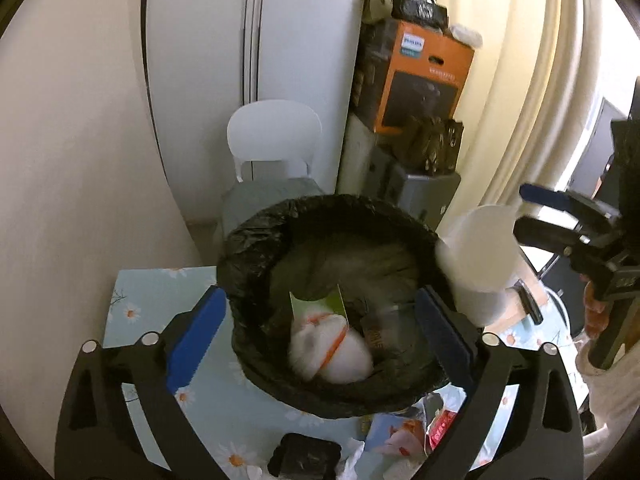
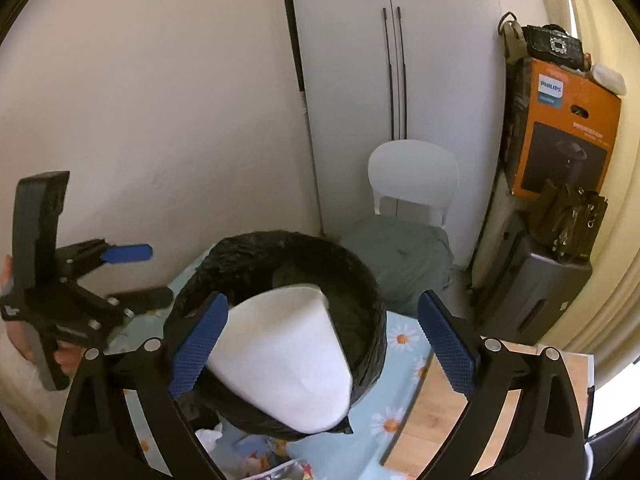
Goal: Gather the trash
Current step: 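Move both open tools back from the bin toward the table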
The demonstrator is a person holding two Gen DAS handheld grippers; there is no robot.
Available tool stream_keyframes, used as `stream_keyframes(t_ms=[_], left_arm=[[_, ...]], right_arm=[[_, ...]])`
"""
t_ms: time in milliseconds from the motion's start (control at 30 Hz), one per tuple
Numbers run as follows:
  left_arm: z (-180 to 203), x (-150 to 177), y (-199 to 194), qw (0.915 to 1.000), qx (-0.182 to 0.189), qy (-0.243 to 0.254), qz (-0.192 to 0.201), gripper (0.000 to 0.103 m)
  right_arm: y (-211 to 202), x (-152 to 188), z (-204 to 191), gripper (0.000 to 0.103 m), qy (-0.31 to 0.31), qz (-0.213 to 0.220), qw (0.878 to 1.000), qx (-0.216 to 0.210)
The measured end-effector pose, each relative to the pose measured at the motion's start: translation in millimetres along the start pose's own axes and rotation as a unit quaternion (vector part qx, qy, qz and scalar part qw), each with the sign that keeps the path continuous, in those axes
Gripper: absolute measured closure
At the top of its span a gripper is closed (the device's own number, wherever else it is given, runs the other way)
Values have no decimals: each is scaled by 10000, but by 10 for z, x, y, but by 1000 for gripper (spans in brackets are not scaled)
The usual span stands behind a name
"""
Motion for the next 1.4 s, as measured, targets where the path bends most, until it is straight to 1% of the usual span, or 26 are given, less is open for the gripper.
stream_keyframes(t_ms=[133, 300, 500, 600, 733, 1033, 1167, 1400], left_arm=[[-63, 59, -77, 9998, -164, -60, 45, 6], [-42, 150, -185, 9995, -255, -176, 41, 6], [39, 287, -328, 9988, -477, -91, -39, 6], [59, 389, -356, 9989, -411, -186, -139, 6], [79, 551, -400, 9984, -465, -265, -199, 6], [-90, 881, -448, 9942, -665, -760, -358, 6], [-164, 1044, -434, 9913, -674, -1019, -492, 6], [-246, 1270, -456, 9877, -845, -1143, -647, 6]], right_arm=[[-33, 120, 2, 11, 39, -169, 9998, 23], [-171, 262, 12, 11, 113, -241, 9996, 74], [-344, 425, -60, 10, 129, -279, 9995, 16], [-412, 508, -118, 10, 75, -329, 9994, -24], [-454, 602, -185, 10, 17, -419, 9991, -65], [-433, 799, -287, 10, -30, -681, 9973, -278], [-432, 889, -371, 10, -151, -751, 9964, -374], [-379, 1058, -447, 10, -179, -967, 9939, -495]])
Point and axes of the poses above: each gripper's, at about its wrist camera, not at the fingertips, and y roughly the way its jaws point, z to its right, x to its underside, the point moved 4 cm from there along y, roughly the way its jaws point, and after that the axes turned 1 degree about z, right-handed, at the moved point
